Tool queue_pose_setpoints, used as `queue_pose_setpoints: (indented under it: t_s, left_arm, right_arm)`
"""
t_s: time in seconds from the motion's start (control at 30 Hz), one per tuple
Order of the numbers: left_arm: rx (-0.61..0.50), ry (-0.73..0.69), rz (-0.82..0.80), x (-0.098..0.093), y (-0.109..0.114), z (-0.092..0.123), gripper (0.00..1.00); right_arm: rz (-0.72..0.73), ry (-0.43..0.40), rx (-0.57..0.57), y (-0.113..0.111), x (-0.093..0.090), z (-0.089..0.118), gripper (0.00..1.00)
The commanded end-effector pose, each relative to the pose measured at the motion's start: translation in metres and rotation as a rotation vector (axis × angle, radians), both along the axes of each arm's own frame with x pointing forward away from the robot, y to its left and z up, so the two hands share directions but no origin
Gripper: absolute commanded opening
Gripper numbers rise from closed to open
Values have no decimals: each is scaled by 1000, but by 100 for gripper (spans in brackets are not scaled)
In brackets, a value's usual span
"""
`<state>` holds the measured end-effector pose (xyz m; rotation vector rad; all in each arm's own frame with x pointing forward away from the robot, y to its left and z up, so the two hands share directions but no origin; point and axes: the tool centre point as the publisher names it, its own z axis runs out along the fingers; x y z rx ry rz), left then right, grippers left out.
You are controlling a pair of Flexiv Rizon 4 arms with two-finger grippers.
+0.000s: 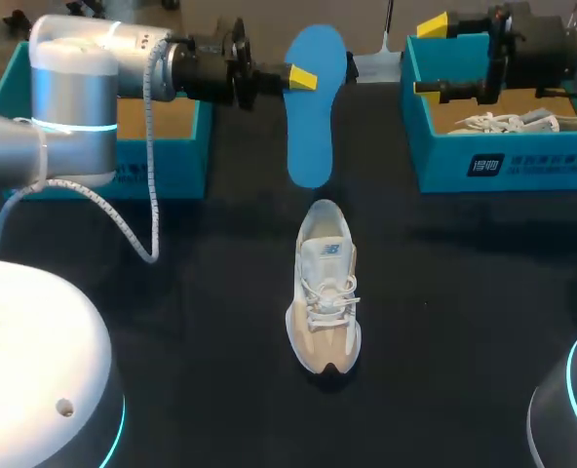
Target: Take the shoe out of the shoebox, open the shoe tongue, remove and reinsert the insole, then place the shoe into the shoebox
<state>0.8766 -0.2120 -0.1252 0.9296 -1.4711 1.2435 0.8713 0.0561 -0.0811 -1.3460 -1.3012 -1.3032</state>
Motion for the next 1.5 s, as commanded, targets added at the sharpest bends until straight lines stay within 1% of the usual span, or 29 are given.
queue_pose_setpoints:
  t_s: [0.03, 0.23, 0.3, 0.57, 0.7, 0.83, 0.97, 1.07, 1.2, 1.23, 1.3, 1.37, 1.5]
  left_arm:
    - [-65, 185, -29, 10, -5, -9, 0]
    - [-115, 128, -9, 14, -5, -10, 0]
    - [-107, 98, -7, 15, -5, -11, 0]
    - [-126, 105, 16, 21, -8, -16, 0]
    - [-110, 118, 37, 25, -11, -18, 0]
    - [-112, 125, 38, 20, -15, -13, 0]
    - [-112, 146, 64, 12, -13, -13, 0]
    - [-102, 141, 65, 9, -11, -13, 0]
    - [-102, 141, 65, 9, -11, -13, 0]
    - [-102, 141, 65, 9, -11, -13, 0]
    - [-102, 141, 65, 9, -11, -13, 0]
    - [-102, 141, 65, 9, -11, -13, 0]
    - [-102, 141, 65, 9, -11, -13, 0]
  right_arm:
    - [-1, 1, -1, 1, 0, 0, 100]
    - [-1, 1, -1, 1, 0, 0, 100]
    - [-1, 1, -1, 1, 0, 0, 100]
    - [-1, 1, -1, 1, 0, 0, 100]
    - [-1, 1, -1, 1, 0, 0, 100]
    - [-1, 1, -1, 1, 0, 0, 100]
    - [-1, 1, -1, 1, 0, 0, 100]
    - [-21, -7, -33, -6, -2, 2, 100]
    - [-72, -20, -117, -10, -8, 8, 100]
    - [-79, -26, -146, -10, -9, 11, 100]
    - [-84, -12, -219, -8, -12, 14, 100]
    - [-84, -16, -266, -7, -13, 18, 100]
    - [-116, 9, -402, 1, -16, 29, 100]
